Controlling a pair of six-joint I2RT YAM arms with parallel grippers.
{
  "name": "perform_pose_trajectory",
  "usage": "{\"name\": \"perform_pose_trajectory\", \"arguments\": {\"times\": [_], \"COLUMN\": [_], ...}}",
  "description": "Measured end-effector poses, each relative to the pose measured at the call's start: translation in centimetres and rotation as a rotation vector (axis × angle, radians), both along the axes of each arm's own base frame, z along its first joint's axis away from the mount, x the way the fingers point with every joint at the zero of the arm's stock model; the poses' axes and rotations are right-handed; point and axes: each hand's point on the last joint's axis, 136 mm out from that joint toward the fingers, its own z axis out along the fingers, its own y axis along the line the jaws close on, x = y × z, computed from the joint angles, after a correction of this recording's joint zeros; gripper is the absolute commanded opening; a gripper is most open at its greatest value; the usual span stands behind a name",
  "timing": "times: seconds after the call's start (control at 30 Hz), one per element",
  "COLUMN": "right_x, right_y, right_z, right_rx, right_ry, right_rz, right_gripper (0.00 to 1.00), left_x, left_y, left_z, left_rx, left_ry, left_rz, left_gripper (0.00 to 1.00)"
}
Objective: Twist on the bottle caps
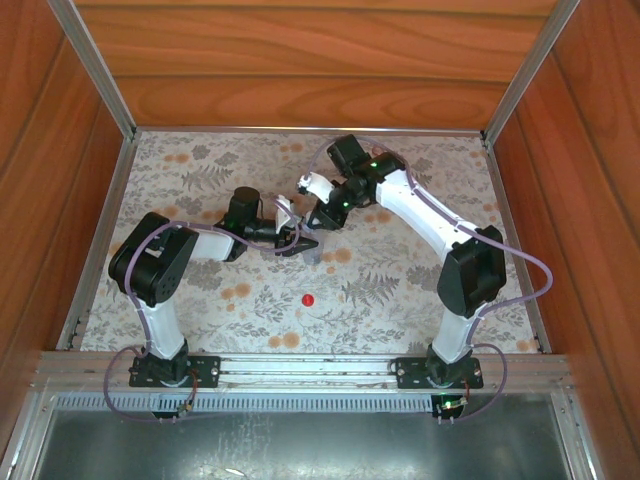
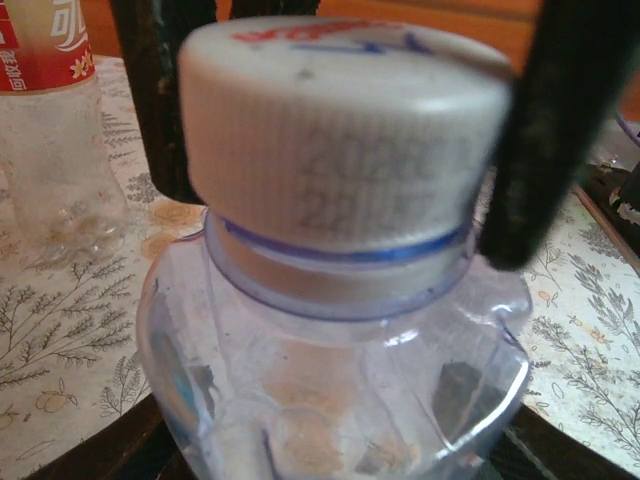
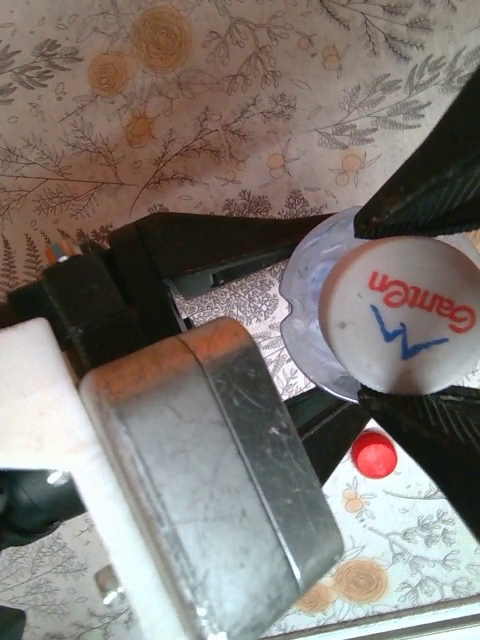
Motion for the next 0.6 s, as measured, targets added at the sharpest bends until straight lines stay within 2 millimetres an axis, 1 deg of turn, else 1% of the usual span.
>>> {"name": "perform_pose_trajectory", "arguments": {"times": [0.13,0.23,0.3,0.37,0.4,0.53,0.6], "right_x": [0.0,0.0,0.0,-0.1,-0.2,-0.5,-0.8], "right_y": [0.0,0.0,-0.1,-0.1,-0.2,-0.3,-0.5], "right_z": [0.0,0.0,0.2,0.5,0.7,2.7,4.2], "right_rx": [-0.001,0.001,0.004,0.011,0.017,0.081,0.129], "right_ry": [-0.001,-0.003,-0.006,-0.009,-0.011,-0.026,-0.039], "right_rz": [-0.001,-0.001,-0.003,-0.008,-0.011,-0.023,-0.031], "right_gripper": [0.32,0.32,0.31,0.3,0.3,0.28,0.28], "left_x": [-0.1,-0.2,-0.3,-0.5,-0.5,-0.5,-0.5], "left_y": [0.1,0.1,0.1,0.0,0.0,0.0,-0.1], "left_z": [0.0,0.1,0.3,0.8,1.1,2.7,3.7], "left_rx": [0.004,0.003,-0.001,-0.01,-0.015,-0.037,-0.049], "left_ry": [0.019,0.032,0.039,0.04,0.038,0.033,0.032], "left_rz": [0.001,0.002,-0.003,-0.012,-0.013,-0.015,-0.013], "left_gripper": [0.6,0.64,0.72,0.83,0.87,1.0,1.0]}}
